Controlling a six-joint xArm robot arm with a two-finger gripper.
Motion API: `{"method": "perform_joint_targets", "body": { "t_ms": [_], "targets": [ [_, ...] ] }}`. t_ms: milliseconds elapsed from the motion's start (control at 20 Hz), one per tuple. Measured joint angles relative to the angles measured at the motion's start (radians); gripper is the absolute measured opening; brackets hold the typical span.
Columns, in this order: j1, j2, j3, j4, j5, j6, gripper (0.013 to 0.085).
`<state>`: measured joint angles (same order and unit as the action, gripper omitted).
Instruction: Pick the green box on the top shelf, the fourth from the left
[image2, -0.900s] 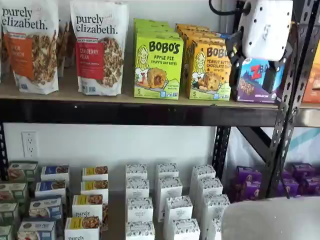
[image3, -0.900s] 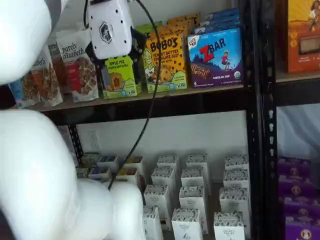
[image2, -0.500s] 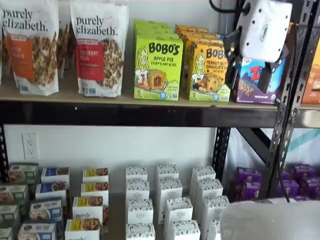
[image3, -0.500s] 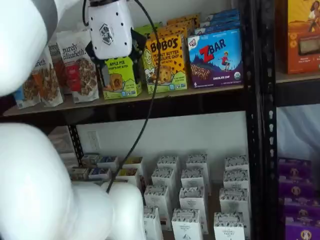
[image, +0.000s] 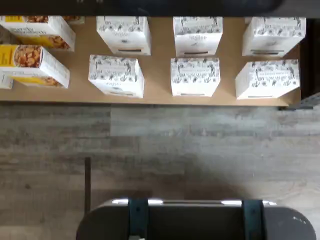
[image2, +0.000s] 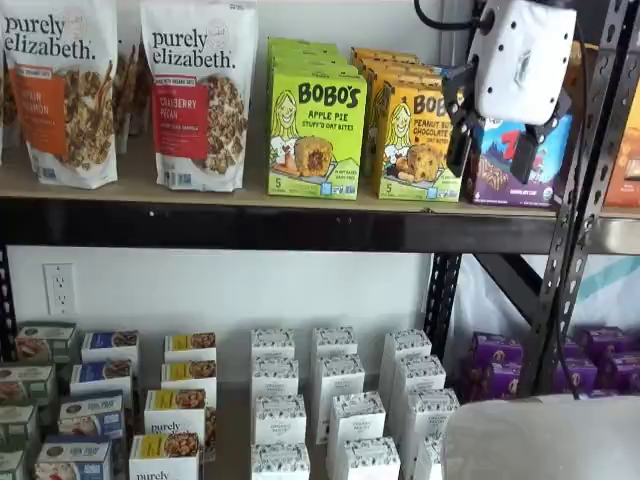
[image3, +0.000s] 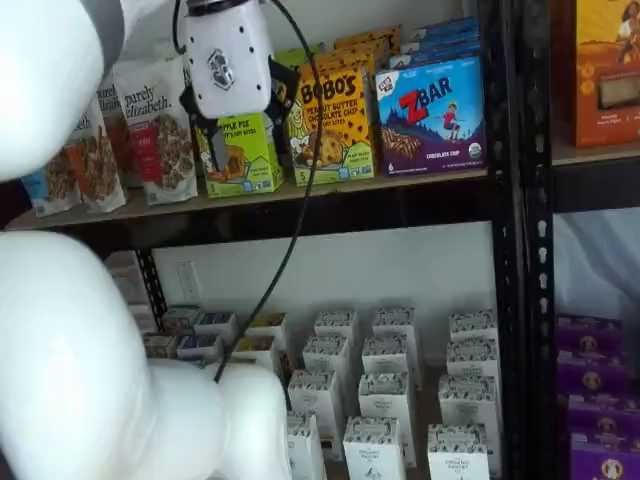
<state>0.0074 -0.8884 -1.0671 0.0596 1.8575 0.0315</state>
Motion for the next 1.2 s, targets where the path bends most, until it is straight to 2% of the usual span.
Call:
{"method": "perform_joint_targets", "body": {
  "t_ms": [250, 550, 1200],
  "targets": [
    [-0.012, 0.020, -0.006, 0.021, -0.055, -0.009, 0.0850],
    [0.020, 0.056, -0.032, 0.029, -0.106, 0.019, 0.0850],
    [0.174, 0.154, -0.118, 0.018, -0.182, 0.162, 0.0850]
  ]
}}
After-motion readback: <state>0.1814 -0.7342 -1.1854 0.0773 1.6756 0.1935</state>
